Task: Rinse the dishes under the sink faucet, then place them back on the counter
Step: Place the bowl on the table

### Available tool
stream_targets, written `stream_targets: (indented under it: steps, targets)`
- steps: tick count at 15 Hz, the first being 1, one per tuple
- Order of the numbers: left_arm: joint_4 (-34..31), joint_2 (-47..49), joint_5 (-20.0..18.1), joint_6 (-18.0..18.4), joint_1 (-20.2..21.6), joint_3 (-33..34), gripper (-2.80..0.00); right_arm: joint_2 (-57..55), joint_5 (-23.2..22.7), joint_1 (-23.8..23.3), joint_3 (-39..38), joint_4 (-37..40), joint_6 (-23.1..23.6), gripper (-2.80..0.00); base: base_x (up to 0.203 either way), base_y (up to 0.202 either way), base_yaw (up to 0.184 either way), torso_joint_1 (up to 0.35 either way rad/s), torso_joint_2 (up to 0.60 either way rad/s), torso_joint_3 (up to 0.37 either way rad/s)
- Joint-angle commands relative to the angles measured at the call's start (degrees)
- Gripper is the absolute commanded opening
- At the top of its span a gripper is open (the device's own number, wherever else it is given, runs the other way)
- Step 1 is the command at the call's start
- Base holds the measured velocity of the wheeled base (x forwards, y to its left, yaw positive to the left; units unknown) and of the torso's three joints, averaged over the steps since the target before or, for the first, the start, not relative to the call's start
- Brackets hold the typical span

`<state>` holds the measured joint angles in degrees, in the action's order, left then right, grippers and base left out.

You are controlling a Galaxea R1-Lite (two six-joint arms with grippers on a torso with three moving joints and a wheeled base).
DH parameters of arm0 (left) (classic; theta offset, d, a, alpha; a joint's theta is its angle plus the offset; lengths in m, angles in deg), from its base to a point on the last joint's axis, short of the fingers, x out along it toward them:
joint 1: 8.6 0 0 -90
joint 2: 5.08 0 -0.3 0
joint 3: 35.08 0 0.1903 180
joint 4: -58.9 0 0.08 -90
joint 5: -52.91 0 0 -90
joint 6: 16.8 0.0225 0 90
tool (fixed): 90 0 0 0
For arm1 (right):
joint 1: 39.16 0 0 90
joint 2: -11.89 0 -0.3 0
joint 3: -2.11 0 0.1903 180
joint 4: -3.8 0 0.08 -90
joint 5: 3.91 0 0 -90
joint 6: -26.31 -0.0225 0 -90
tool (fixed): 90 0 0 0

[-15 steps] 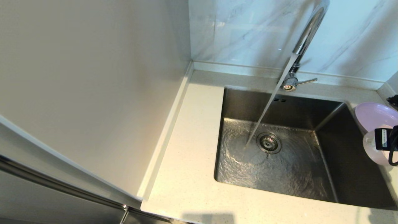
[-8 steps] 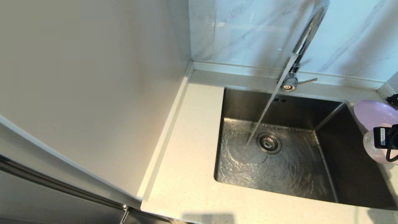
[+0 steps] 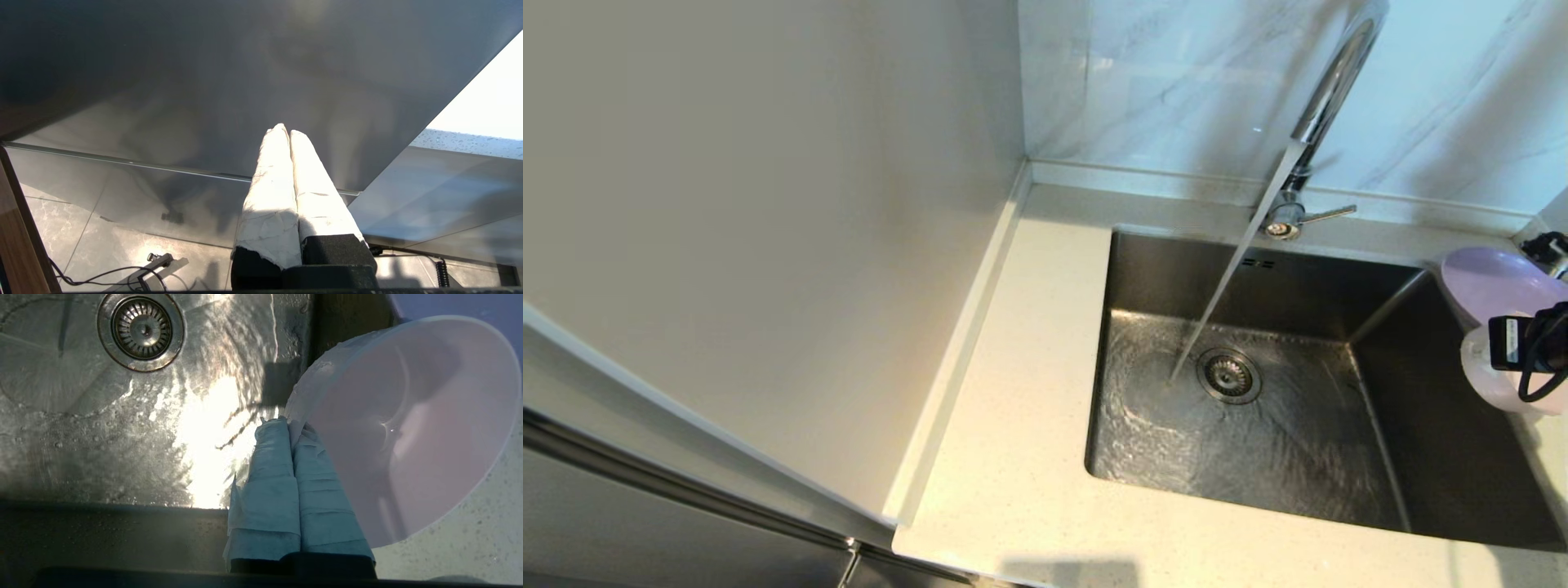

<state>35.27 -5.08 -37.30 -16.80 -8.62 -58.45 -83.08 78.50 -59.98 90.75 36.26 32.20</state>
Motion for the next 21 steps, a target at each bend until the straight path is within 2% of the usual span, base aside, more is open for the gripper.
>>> stream_targets:
  steps: [1, 5, 8, 11, 14, 18, 21]
  targets:
    - [0.0, 0.0, 0.0, 0.0, 0.02, 0.0, -2.8, -0.25, 0.76, 0.43, 0.96, 0.02, 0.26, -2.8, 0.0, 0.0, 0.0, 0.0, 0.0, 0.0]
    - [0.0, 0.0, 0.03, 0.0, 0.02, 0.0, -2.8, 1.77, 1.29, -0.53, 0.87, 0.18, 0.66, -2.8, 0.0, 0.0, 0.0, 0.0, 0.0, 0.0]
    - [0.0, 0.0, 0.03, 0.0, 0.02, 0.0, -2.8, 2.72, 1.36, -2.75, -1.05, 0.77, 4.39, -2.8, 0.0, 0.0, 0.0, 0.0, 0.0, 0.0]
    - [0.0, 0.0, -0.05, 0.0, 0.02, 0.0, -2.8, 2.52, 1.36, -4.92, -2.59, 0.68, 5.62, -2.8, 0.0, 0.0, 0.0, 0.0, 0.0, 0.0]
    - [0.0, 0.0, 0.03, 0.0, 0.02, 0.0, -2.8, 1.63, 1.36, -7.14, -2.68, 0.66, 8.9, -2.8, 0.0, 0.0, 0.0, 0.0, 0.0, 0.0]
    - [0.0, 0.0, 0.03, 0.0, 0.02, 0.0, -2.8, 1.1, 3.96, -8.98, -3.18, 0.75, 11.02, -2.8, 0.0, 0.0, 0.0, 0.0, 0.0, 0.0]
    - [0.0, 0.0, -0.06, 0.0, 0.02, 0.0, -2.8, 1.33, 4.0, -10.7, -4.94, 0.6, 13.79, -2.8, 0.0, 0.0, 0.0, 0.0, 0.0, 0.0]
